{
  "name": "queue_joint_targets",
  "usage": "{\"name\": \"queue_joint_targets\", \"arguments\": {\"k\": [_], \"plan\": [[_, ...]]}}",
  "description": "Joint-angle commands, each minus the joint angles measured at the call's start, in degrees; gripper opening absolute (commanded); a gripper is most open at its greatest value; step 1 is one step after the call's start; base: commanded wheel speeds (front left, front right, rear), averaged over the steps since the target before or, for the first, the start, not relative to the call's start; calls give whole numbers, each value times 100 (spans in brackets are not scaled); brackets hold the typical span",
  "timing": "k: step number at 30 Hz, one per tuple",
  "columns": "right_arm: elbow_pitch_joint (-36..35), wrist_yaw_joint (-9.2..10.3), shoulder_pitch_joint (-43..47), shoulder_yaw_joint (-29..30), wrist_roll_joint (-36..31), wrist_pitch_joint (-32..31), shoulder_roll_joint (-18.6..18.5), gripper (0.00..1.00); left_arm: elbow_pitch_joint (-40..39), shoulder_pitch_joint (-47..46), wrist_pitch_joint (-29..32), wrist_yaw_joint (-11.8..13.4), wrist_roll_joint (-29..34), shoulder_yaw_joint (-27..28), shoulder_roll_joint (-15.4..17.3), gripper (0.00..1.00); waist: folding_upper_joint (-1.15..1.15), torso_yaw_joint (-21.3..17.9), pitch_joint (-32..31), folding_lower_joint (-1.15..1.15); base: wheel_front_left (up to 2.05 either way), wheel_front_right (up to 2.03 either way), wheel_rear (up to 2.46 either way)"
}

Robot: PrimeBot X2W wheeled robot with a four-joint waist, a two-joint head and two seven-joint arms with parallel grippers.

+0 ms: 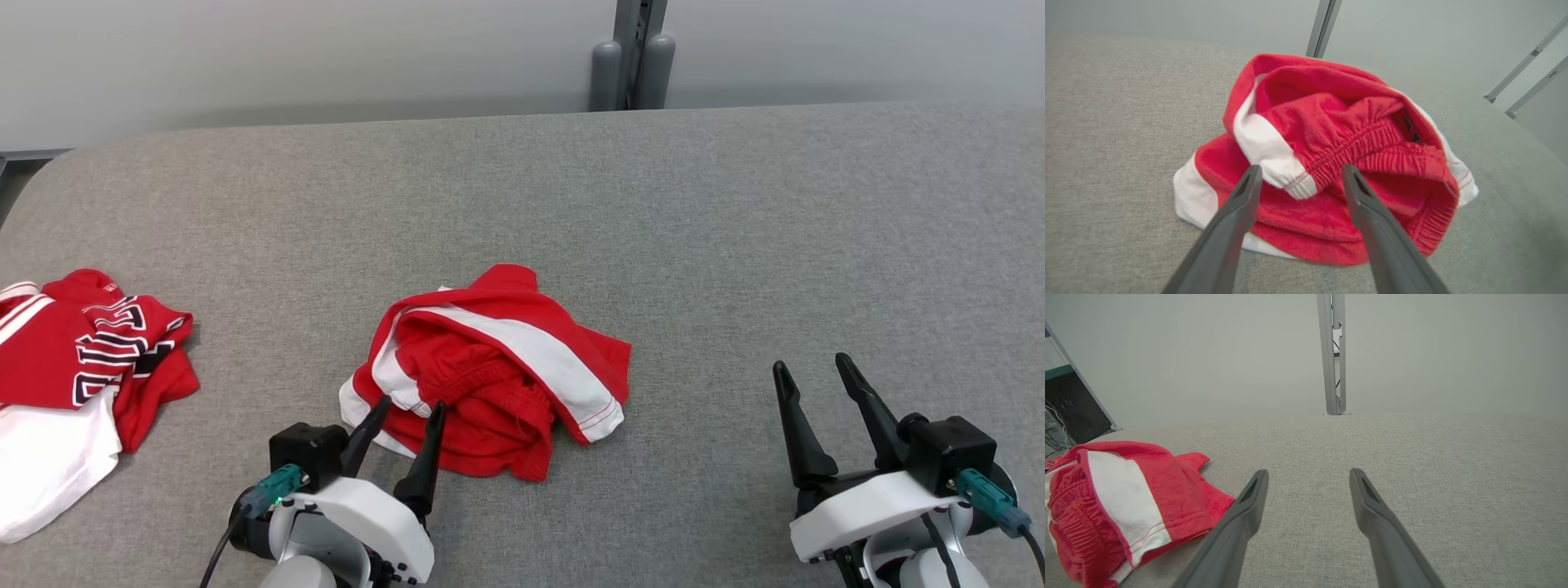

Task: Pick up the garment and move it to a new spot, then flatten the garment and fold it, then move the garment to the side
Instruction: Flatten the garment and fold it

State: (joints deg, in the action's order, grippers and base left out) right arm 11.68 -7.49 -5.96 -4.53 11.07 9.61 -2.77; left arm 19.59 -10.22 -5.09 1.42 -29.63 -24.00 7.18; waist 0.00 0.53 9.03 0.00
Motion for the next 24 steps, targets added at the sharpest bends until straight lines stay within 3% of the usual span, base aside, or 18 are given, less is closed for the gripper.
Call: {"name": "queue_joint_targets", "arguments": {"k": [1,10,11,12,13,24], "plan": [[-2,-1,-38,-3,41,33,-28,100,63,-107,-68,23,-56,69,21,100,0,-23,22,0,0,0,0],[51,-1,-87,-115,111,49,-28,100,393,-279,-210,-33,-151,143,27,100,0,-44,125,0,0,0,0],[63,-1,-91,-147,125,44,-28,100,418,-296,-218,-49,-149,129,28,96,0,-43,130,0,0,0,0],[67,-1,-101,-193,139,39,-28,100,434,-323,-247,-72,-141,123,34,38,0,-43,136,0,0,0,0],[74,-1,-108,-242,143,30,-28,100,447,-349,-262,-78,-132,112,36,0,0,-41,142,0,0,0,0],[310,-1,1,-1642,532,-242,-33,100,347,-382,-336,-83,-49,-10,69,0,0,74,200,0,0,0,0]]}}
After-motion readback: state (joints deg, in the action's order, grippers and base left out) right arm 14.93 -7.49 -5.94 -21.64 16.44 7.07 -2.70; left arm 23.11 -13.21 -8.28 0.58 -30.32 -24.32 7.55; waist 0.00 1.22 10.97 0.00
